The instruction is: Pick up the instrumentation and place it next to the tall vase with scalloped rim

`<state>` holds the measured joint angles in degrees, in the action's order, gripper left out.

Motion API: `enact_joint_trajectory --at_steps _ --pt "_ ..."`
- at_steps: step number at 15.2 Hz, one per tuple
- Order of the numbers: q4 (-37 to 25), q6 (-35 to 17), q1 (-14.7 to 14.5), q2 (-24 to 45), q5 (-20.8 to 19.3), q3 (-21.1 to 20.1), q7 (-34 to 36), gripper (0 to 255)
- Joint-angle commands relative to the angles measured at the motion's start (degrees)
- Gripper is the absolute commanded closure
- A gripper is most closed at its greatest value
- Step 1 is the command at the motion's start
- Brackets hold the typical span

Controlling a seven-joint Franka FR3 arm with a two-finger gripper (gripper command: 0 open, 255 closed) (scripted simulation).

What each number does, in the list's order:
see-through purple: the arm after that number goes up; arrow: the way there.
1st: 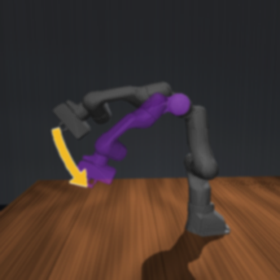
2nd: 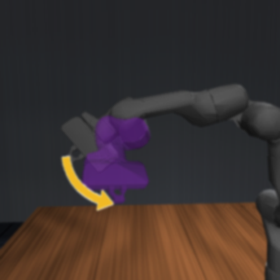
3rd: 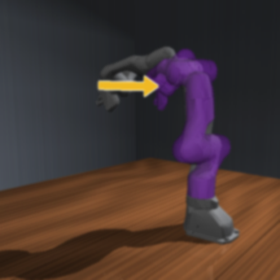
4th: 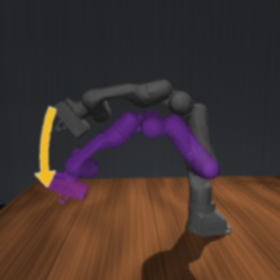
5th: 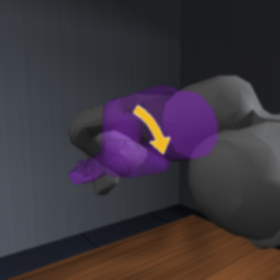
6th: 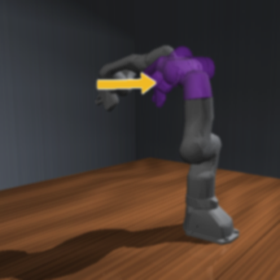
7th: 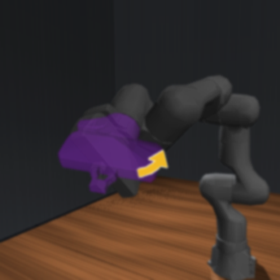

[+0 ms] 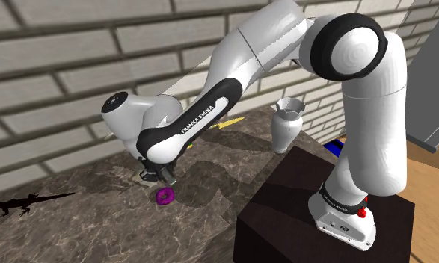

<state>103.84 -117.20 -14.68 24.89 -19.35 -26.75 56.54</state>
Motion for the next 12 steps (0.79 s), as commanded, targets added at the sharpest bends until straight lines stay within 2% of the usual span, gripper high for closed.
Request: enact_joint_trajectory --at_steps 1,12 --pt "-0.58 1.26 0.03 -0.75 0.5 -0.29 -0.29 255" --pt "-4.08 7.98 0.6 -4.56 2.95 -1.34 -2.36 255"
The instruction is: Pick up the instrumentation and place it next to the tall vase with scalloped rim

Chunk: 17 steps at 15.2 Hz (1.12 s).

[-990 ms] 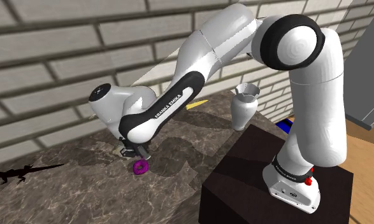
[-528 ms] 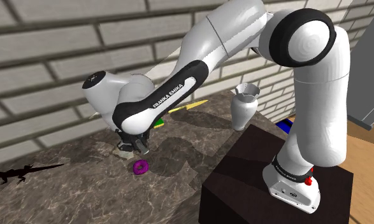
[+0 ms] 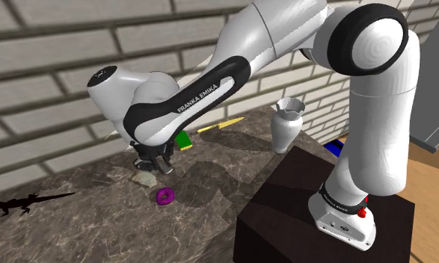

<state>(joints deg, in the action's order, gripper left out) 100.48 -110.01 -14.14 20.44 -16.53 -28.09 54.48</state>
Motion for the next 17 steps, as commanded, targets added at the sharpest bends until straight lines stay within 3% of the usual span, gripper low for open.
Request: enact_joint_trajectory --at_steps 1,17 --pt "-1.12 1.43 0.09 -0.39 0.32 -0.08 -0.48 255" --pt "-9.61 12.33 0.03 -3.38 2.36 -0.87 -2.75 255"
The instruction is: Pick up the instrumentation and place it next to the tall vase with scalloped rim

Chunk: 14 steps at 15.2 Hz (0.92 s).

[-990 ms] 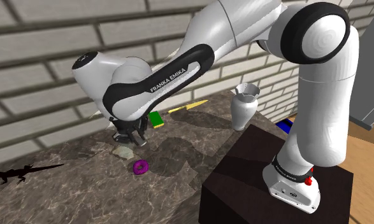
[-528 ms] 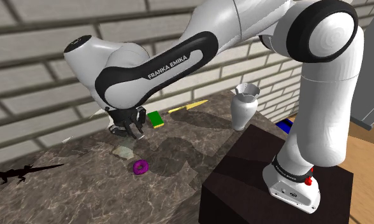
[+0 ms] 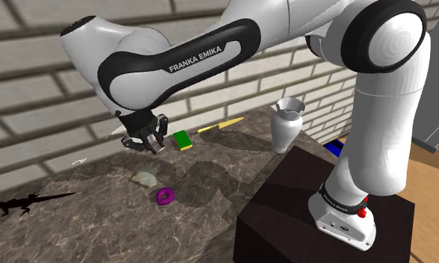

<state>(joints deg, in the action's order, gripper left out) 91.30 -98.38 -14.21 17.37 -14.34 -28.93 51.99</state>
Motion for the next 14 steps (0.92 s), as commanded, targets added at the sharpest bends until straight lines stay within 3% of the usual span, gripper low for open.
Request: enact_joint_trajectory --at_steps 1,4,14 --pt "-1.11 1.44 0.05 -0.39 0.24 -0.06 -0.37 255" --pt "-2.77 3.2 -0.07 -0.53 0.36 -0.13 -0.62 255" --pt "16.03 -3.72 9.9 -16.14 6.08 4.48 -14.75 255"
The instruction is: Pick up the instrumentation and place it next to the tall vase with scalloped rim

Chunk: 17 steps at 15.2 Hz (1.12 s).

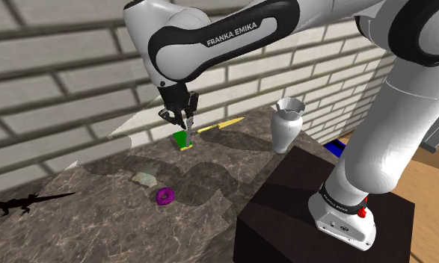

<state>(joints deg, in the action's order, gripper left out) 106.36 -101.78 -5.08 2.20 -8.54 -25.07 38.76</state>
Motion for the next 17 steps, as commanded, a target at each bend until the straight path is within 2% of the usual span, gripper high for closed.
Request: enact_joint_trajectory --at_steps 1,9,17 --pt "2.38 -0.81 1.5 -2.19 0.63 1.3 -3.0 255" --pt "11.07 -3.99 6.67 -9.75 1.78 7.52 -14.67 255" --pt "15.51 -6.5 11.53 -13.35 0.73 14.34 -25.83 255"
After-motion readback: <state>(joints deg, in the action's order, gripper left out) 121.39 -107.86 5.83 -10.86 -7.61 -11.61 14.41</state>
